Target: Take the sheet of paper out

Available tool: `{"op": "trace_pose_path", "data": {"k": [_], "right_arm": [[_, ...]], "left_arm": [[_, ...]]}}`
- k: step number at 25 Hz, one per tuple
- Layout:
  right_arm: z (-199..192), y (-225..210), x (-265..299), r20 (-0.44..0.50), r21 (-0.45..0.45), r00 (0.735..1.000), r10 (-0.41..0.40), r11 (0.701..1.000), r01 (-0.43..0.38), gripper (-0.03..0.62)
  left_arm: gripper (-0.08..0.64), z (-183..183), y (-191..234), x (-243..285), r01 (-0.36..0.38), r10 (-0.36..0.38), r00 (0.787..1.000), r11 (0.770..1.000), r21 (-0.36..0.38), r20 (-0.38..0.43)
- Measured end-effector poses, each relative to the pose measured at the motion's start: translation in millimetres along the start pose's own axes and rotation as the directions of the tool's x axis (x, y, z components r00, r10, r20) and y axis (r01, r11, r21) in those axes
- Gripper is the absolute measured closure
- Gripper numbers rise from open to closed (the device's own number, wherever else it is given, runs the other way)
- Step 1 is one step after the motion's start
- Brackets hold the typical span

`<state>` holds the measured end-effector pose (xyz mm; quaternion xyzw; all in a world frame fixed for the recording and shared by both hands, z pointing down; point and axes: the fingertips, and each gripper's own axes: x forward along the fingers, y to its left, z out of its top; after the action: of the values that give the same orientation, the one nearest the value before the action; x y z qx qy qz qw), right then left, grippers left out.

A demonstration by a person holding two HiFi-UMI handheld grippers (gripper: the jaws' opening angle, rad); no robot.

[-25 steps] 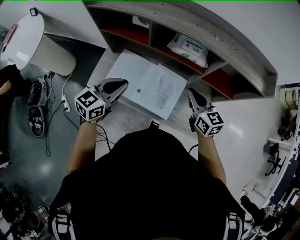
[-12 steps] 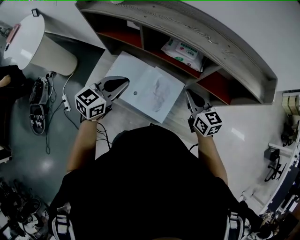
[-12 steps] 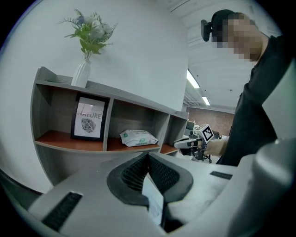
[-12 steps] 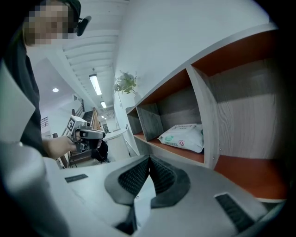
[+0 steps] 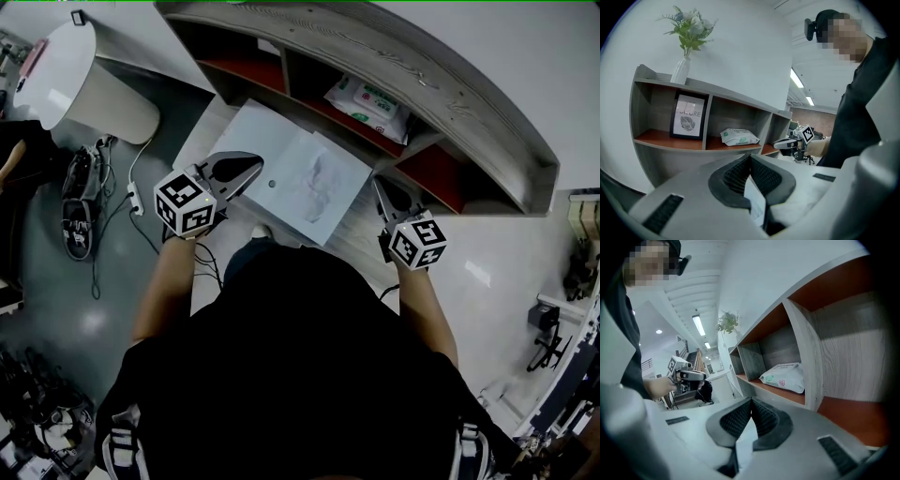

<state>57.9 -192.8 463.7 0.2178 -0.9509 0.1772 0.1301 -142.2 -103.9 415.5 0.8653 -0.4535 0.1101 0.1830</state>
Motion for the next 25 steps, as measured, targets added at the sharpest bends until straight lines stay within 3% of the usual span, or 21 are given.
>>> {"op": "trace_pose_path", "data": {"k": [7,19,25], "right_arm": [[-2,1,1,0.009,0.009,1.0,-0.02,1.0,0.02,0.58],[-16,-8,3,-0.008,0.049,0.992,-0.126,0.991,0.127,0.58],[-24,-12,5,-0.023,0.08,0.983,-0.182,0.98,0.184,0.578]], "left_arm": [[0.538,-5,2,5,0.022,-0.022,1.0,1.0,-0.009,-0.003],[0.538,-2,15,25,0.173,-0.173,0.985,0.985,0.0,-0.003],[0.538,-8,33,37,0.215,-0.215,0.976,0.977,-0.009,-0.035]]}}
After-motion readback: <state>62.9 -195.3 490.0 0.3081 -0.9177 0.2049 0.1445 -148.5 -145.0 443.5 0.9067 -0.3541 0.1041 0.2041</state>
